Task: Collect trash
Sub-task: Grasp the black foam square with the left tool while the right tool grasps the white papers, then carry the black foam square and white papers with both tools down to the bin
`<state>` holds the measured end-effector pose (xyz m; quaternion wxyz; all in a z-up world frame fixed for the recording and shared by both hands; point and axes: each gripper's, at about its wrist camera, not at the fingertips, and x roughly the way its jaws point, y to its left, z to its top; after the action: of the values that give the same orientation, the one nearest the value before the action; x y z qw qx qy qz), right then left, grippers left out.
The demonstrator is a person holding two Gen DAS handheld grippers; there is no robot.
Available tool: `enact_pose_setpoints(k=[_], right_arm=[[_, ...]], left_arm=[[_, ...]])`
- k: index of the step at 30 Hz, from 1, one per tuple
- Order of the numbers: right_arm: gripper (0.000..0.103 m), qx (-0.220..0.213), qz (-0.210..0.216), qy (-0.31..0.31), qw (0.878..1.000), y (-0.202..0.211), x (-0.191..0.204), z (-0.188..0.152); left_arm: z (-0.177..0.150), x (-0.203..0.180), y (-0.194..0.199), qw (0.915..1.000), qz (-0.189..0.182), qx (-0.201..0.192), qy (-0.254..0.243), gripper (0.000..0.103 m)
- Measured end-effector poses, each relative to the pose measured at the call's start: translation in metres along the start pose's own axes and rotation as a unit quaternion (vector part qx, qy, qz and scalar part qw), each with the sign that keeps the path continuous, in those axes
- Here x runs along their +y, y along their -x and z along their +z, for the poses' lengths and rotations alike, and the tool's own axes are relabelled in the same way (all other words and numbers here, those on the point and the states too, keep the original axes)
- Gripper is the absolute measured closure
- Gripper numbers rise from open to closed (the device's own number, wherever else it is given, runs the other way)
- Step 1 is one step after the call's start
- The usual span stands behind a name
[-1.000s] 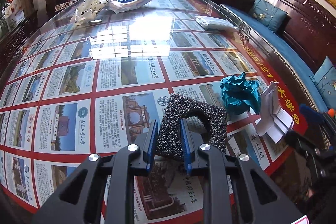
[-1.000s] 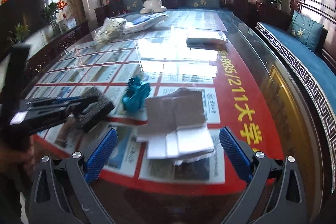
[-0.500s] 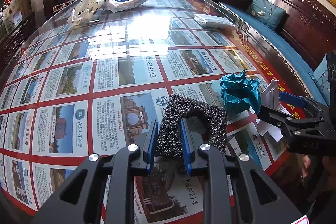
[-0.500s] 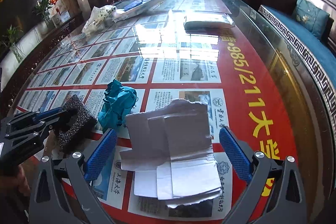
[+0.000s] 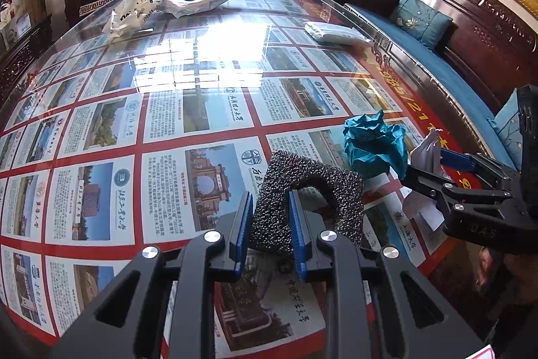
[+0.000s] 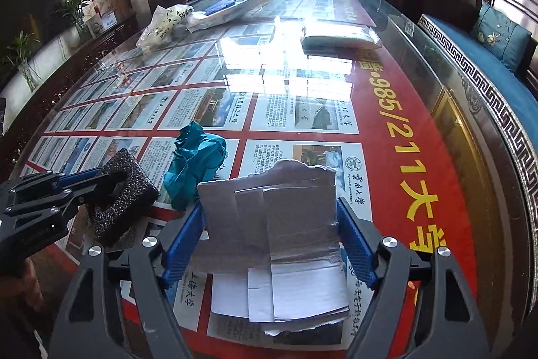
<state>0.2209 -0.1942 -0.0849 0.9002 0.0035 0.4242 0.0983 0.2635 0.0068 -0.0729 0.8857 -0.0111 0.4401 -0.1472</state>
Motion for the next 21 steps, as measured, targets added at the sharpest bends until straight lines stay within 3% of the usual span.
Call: enact_pose_setpoints(k=[6, 15, 21], right_arm=[[0.029, -0.011, 0.007, 0.006, 1.000, 0.021, 0.007, -0.015], [0.029, -0.043, 0.012, 0.027, 0.999, 0.087, 0.025, -0.055], [0.029, -0.048, 0.051, 0.023, 0.997, 0.146, 0.039, -0.118]], left_arm=[[-0.011, -0.010, 0.022, 0.9999, -0.007, -0.011, -0.010, 0.080], [-0.050, -0.033, 0.079, 0.9986, -0.034, -0.025, -0.032, 0.080], [-0.106, -0.043, 0.127, 0.9970, -0.054, -0.028, -0.049, 0.080]])
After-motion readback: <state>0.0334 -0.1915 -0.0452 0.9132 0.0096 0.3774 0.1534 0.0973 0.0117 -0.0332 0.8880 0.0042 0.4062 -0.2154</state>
